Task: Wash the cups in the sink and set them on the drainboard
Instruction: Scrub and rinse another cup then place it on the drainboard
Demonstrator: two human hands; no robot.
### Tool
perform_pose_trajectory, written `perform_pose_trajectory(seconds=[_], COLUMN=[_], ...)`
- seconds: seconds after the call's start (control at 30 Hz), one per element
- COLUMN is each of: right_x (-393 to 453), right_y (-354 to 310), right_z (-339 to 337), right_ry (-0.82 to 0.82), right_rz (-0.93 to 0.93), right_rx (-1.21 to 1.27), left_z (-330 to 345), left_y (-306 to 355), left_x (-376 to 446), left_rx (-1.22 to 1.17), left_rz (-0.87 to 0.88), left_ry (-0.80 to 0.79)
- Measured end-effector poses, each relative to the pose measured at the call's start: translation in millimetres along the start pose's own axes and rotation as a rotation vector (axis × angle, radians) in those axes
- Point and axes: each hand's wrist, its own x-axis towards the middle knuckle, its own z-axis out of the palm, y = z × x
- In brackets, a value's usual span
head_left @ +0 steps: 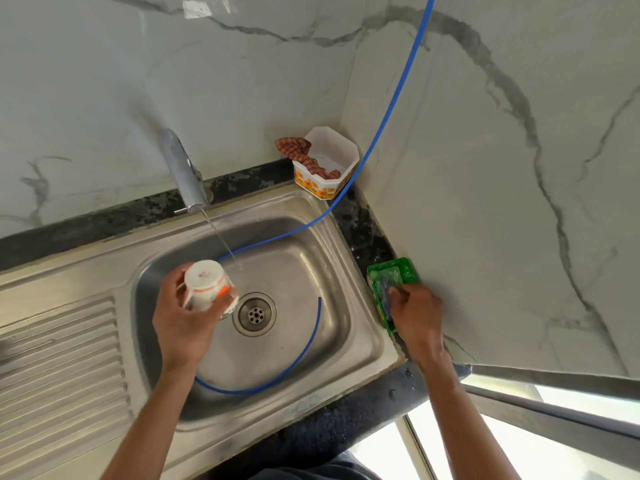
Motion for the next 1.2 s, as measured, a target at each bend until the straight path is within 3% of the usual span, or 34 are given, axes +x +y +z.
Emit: perform_pose_trajectory(seconds=[0.13,0.3,0.63,0.73,0.83,1.03,1.2], right_x=[7.4,-0.9,-20.0,-40.7,-53.1,-102.7,-88.9], right_y=[2.9,2.3,-18.0,-62.7,-116.8,-152.0,-157.5], right_z=[12.6,16.5,3.8,-9.0,-3.9,31.8,38.0], right_ry=[-0.042,-0.033,0.137,0.145,0.024,-0.133,-0.089], right_rz=[-0.034,-0.06,-0.008,-0.124,-0.276,-0.784,-0.718], right_rx=[-0.068,-0.01,0.181,0.302,0.371,0.273,0.33], left_z=[4.5,17.1,22.1,24.2,32.5,34.7,35.3], left_y=[10.1,16.3,35.7,41.2,46.3,64.2,64.0], left_x=[-26.8,-46.3,-57.1,-56.2,-54.2,-37.2,-37.8], left_rx=[0.013,-0.037,-0.049,0.005,0.059,0.172,0.208], left_rz=[0.126,0.106,0.106,0.157,0.18,0.177,0.208], left_ry=[-0.055,-0.137,-0.281,-0.304,-0.313,-0.223,-0.173])
